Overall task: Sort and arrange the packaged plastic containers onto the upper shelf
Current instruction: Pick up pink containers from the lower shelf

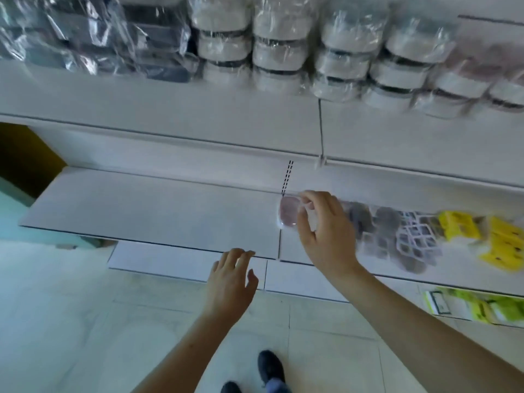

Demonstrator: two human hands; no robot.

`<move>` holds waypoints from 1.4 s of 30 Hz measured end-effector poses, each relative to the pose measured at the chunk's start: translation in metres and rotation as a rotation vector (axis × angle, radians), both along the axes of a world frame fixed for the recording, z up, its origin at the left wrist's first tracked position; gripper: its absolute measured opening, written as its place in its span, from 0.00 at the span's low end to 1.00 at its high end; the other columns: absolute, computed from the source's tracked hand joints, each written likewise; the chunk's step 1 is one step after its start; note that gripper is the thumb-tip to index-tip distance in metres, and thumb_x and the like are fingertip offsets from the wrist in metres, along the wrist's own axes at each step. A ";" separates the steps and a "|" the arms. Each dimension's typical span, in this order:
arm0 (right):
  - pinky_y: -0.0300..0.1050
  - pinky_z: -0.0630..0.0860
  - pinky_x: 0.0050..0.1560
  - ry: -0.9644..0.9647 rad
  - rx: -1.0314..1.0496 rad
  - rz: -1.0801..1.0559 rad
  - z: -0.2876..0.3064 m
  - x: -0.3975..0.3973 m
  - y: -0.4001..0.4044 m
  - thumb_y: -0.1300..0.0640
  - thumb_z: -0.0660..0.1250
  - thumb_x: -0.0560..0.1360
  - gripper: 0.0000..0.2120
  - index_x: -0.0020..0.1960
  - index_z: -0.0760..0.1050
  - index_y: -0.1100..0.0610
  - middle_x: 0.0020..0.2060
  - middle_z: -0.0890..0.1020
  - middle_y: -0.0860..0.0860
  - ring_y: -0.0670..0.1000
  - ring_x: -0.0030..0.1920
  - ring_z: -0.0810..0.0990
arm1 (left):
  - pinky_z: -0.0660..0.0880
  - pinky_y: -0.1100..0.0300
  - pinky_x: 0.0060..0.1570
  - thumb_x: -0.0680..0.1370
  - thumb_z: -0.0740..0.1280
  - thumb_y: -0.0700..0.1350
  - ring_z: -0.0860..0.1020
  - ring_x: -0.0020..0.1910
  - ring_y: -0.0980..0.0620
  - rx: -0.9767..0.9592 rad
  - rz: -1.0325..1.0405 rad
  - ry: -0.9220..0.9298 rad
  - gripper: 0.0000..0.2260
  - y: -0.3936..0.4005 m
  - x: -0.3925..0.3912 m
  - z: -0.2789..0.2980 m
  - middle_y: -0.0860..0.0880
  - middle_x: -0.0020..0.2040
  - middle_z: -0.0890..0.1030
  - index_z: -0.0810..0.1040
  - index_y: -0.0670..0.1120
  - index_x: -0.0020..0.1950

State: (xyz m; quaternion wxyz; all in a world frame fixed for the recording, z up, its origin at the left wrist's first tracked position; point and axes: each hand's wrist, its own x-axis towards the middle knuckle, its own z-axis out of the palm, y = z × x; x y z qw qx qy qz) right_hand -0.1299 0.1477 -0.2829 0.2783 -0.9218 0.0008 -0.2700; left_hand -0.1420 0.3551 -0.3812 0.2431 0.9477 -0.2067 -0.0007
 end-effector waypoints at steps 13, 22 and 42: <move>0.53 0.65 0.70 0.702 -0.087 -0.192 -0.280 0.114 -0.047 0.39 0.67 0.76 0.44 0.82 0.48 0.54 0.79 0.52 0.59 0.62 0.76 0.58 | 0.47 0.43 0.78 0.84 0.51 0.59 0.46 0.81 0.39 0.338 0.108 0.174 0.30 -0.037 0.135 -0.237 0.40 0.82 0.49 0.51 0.48 0.82; 0.54 0.67 0.70 0.607 -0.064 -0.266 -0.328 0.155 -0.055 0.35 0.67 0.75 0.42 0.81 0.54 0.46 0.81 0.46 0.58 0.64 0.78 0.54 | 0.51 0.38 0.76 0.79 0.52 0.59 0.55 0.79 0.36 0.273 0.160 -0.081 0.30 -0.042 0.135 -0.285 0.39 0.80 0.60 0.63 0.48 0.79; 0.47 0.69 0.69 0.164 0.025 -0.016 -0.138 -0.043 0.002 0.44 0.68 0.74 0.32 0.75 0.70 0.52 0.77 0.64 0.57 0.56 0.72 0.69 | 0.65 0.48 0.71 0.81 0.62 0.55 0.67 0.73 0.45 0.116 -0.048 0.168 0.28 -0.012 0.047 -0.110 0.46 0.75 0.67 0.61 0.51 0.80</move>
